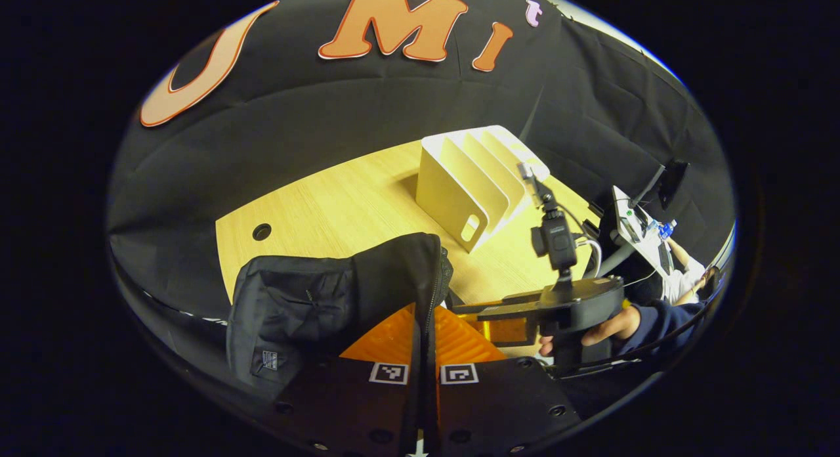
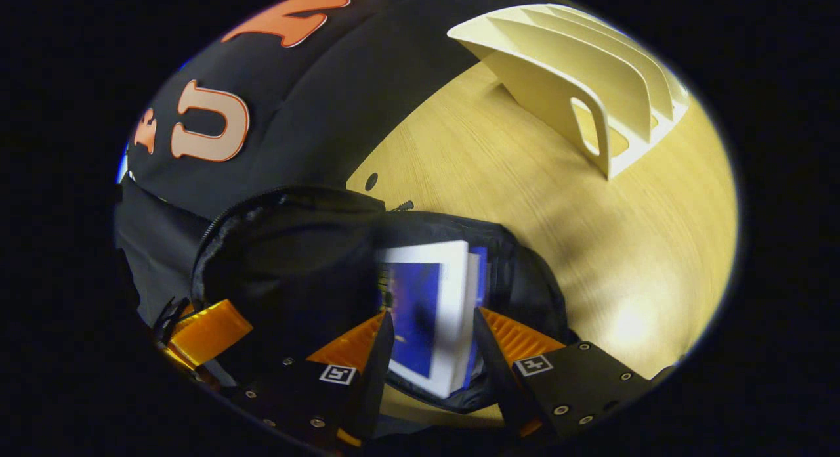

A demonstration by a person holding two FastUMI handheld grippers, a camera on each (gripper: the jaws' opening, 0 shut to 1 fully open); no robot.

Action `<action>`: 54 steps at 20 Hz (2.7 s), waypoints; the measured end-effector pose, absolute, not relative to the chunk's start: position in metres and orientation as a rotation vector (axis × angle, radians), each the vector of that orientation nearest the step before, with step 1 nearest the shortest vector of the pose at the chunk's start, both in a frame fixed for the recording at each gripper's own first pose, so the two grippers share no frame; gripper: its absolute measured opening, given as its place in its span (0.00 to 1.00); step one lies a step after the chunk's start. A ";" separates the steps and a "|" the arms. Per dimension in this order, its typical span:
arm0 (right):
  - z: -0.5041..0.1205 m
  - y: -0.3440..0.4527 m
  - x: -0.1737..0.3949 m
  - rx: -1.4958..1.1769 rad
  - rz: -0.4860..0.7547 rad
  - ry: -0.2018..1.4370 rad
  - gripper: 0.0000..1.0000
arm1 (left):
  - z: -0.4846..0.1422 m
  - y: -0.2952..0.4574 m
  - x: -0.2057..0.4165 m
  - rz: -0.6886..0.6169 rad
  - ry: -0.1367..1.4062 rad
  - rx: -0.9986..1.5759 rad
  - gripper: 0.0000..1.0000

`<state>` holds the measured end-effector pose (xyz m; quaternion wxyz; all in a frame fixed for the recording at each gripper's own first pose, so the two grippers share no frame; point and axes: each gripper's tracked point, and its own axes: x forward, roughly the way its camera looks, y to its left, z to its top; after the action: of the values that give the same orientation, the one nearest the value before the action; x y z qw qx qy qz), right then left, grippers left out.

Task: Open the schoolbag, grab two books from the bookshelf and put them into the schoolbag.

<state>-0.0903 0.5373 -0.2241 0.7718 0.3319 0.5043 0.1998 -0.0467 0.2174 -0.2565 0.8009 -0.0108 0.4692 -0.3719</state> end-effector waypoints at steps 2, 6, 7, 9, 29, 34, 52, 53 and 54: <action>-0.217 0.521 -0.084 0.669 0.431 1.061 0.74 | -0.260 0.213 -0.051 -0.785 1.004 -0.009 0.04; -0.189 0.452 -0.068 0.626 0.405 0.970 0.79 | -0.274 0.186 -0.061 -0.741 1.033 0.005 0.06; -0.184 0.431 -0.064 0.601 0.392 0.946 0.82 | -0.276 0.178 -0.066 -0.729 1.043 0.001 0.08; -0.175 0.383 -0.055 0.511 0.363 0.891 0.85 | -0.282 0.161 -0.074 -0.690 1.068 -0.004 0.14; -0.046 0.168 0.027 0.061 0.393 0.390 0.95 | -0.151 0.009 -0.018 -0.210 0.602 -0.076 0.98; -0.011 0.153 0.028 -0.021 0.394 0.219 0.95 | -0.119 0.010 -0.014 -0.071 0.434 -0.123 0.96; -0.003 0.139 0.005 0.041 0.320 0.094 0.95 | -0.041 0.002 -0.011 -0.077 0.105 -0.115 0.93; -0.006 0.142 0.005 0.034 0.321 0.097 0.94 | -0.042 0.002 -0.011 -0.079 0.107 -0.117 0.93; -0.006 0.143 0.004 0.031 0.319 0.099 0.94 | -0.041 0.003 -0.011 -0.083 0.107 -0.112 0.93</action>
<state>0.0035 0.1435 -0.0064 0.9860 0.0156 0.0493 0.1586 -0.0109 0.0026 -0.0410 0.9961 -0.0561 0.0535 -0.0412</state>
